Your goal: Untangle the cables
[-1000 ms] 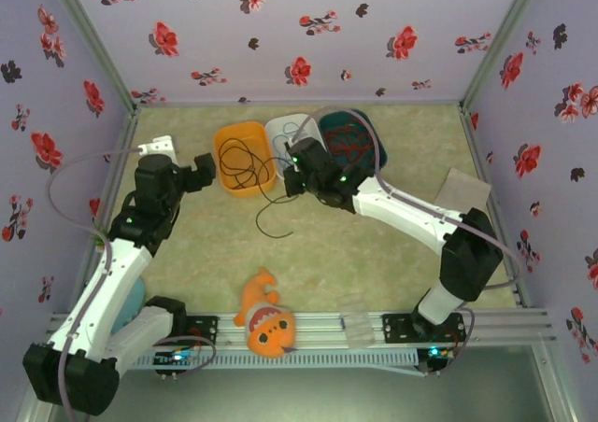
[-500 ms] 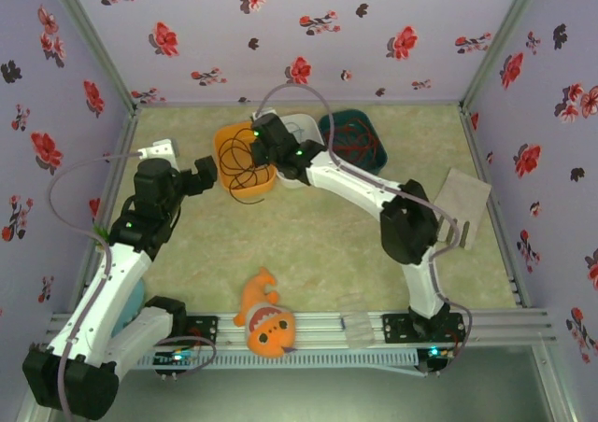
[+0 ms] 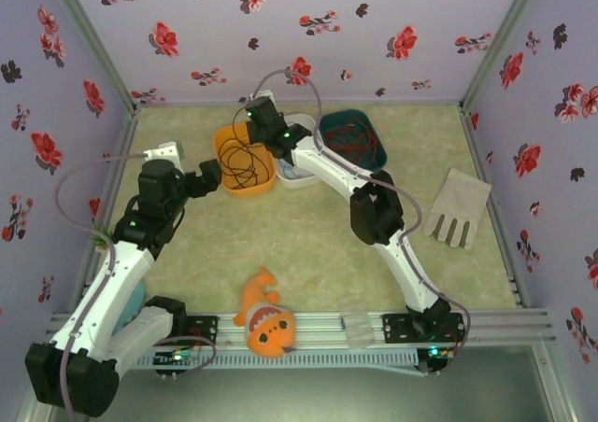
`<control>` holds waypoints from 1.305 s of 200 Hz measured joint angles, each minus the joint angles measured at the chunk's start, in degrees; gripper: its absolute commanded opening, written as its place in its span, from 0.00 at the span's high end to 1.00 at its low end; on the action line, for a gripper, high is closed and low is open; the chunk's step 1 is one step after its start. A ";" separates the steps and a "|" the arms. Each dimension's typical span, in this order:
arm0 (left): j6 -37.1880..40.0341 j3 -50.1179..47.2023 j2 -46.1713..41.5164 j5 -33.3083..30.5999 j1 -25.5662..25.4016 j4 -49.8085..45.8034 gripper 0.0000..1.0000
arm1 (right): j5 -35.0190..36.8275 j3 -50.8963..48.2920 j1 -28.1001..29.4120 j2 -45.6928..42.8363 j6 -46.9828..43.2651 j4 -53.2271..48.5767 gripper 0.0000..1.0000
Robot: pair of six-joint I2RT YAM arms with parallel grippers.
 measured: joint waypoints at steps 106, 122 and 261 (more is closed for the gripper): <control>-0.44 0.00 1.49 0.98 0.00 0.92 0.00 | -3.06 3.89 -0.02 5.92 -0.02 -4.48 0.79; -0.44 0.00 1.55 1.01 0.00 1.01 0.00 | -3.78 3.89 0.15 6.16 -0.42 -5.51 0.70; -0.44 -0.68 3.87 0.98 0.00 1.77 0.00 | -4.26 5.70 0.13 3.43 -3.10 -9.75 0.66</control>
